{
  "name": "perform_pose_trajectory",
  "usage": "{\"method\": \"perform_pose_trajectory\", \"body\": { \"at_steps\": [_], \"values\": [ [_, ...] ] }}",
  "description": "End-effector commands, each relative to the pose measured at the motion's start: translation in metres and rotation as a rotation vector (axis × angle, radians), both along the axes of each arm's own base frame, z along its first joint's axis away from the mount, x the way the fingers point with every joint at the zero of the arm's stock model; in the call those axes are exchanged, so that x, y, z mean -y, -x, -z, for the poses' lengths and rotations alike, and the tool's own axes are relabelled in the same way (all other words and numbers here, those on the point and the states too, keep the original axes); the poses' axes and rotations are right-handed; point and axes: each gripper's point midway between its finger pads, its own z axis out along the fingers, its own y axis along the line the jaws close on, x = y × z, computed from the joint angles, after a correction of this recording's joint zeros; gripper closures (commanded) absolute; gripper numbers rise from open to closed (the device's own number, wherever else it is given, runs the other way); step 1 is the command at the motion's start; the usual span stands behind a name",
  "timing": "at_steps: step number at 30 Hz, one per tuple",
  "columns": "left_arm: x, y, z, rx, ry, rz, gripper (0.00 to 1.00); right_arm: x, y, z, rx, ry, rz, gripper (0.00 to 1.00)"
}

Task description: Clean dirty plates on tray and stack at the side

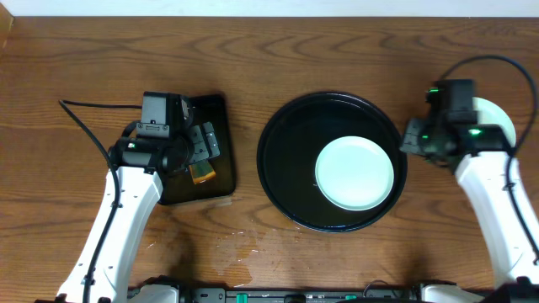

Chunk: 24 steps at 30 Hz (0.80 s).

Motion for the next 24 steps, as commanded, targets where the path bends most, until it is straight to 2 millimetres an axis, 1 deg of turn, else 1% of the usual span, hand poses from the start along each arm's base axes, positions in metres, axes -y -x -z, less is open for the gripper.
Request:
{"method": "perform_pose_trajectory", "body": {
  "at_steps": [1, 3, 4, 5, 7, 8, 9, 12, 13, 16, 17, 19, 21, 22, 24],
  "values": [
    [0.001, -0.003, -0.003, 0.005, 0.004, 0.010, 0.08, -0.028, 0.010, 0.025, -0.093, -0.253, -0.128, 0.59],
    [0.001, -0.003, -0.003, 0.005, 0.004, 0.010, 0.08, -0.028, 0.011, 0.040, -0.137, -0.251, -0.150, 0.58],
    [0.001, -0.003, -0.003, 0.005, 0.004, 0.010, 0.08, -0.030, 0.011, 0.048, -0.155, -0.246, -0.171, 0.55],
    [0.001, -0.003, -0.003, 0.005, 0.004, 0.010, 0.08, -0.025, 0.011, 0.064, -0.194, -0.208, -0.182, 0.51],
    [0.001, -0.003, -0.003, 0.005, 0.004, 0.010, 0.08, -0.006, 0.011, 0.085, -0.255, -0.117, -0.110, 0.51],
    [0.001, -0.003, -0.003, 0.005, 0.004, 0.010, 0.08, -0.001, 0.010, 0.093, -0.270, -0.096, -0.097, 0.52],
    [0.001, -0.003, -0.003, 0.005, 0.004, 0.010, 0.08, -0.002, 0.008, 0.099, -0.275, -0.103, -0.111, 0.52],
    [0.001, -0.003, -0.003, 0.005, 0.004, 0.010, 0.08, -0.027, 0.006, 0.110, -0.270, -0.218, -0.258, 0.56],
    [0.001, -0.003, -0.003, 0.005, 0.004, 0.010, 0.08, -0.028, 0.008, 0.114, -0.284, -0.222, -0.259, 0.58],
    [0.001, -0.003, -0.003, 0.005, 0.004, 0.010, 0.08, -0.029, 0.016, 0.130, -0.347, -0.236, -0.254, 0.70],
    [0.001, -0.003, -0.003, 0.005, 0.004, 0.010, 0.08, -0.030, 0.018, 0.133, -0.363, -0.240, -0.254, 0.71],
    [0.001, -0.003, -0.003, 0.005, 0.004, 0.010, 0.08, -0.032, 0.021, 0.139, -0.384, -0.242, -0.259, 0.75],
    [0.001, -0.003, -0.003, 0.005, 0.004, 0.010, 0.08, -0.034, 0.021, 0.141, -0.385, -0.241, -0.265, 0.81],
    [0.001, -0.003, -0.003, 0.005, 0.004, 0.010, 0.08, -0.035, 0.019, 0.141, -0.379, -0.240, -0.268, 0.86],
    [0.001, -0.003, -0.003, 0.005, 0.004, 0.010, 0.08, -0.035, 0.016, 0.141, -0.365, -0.243, -0.258, 0.99]
  ]
}}
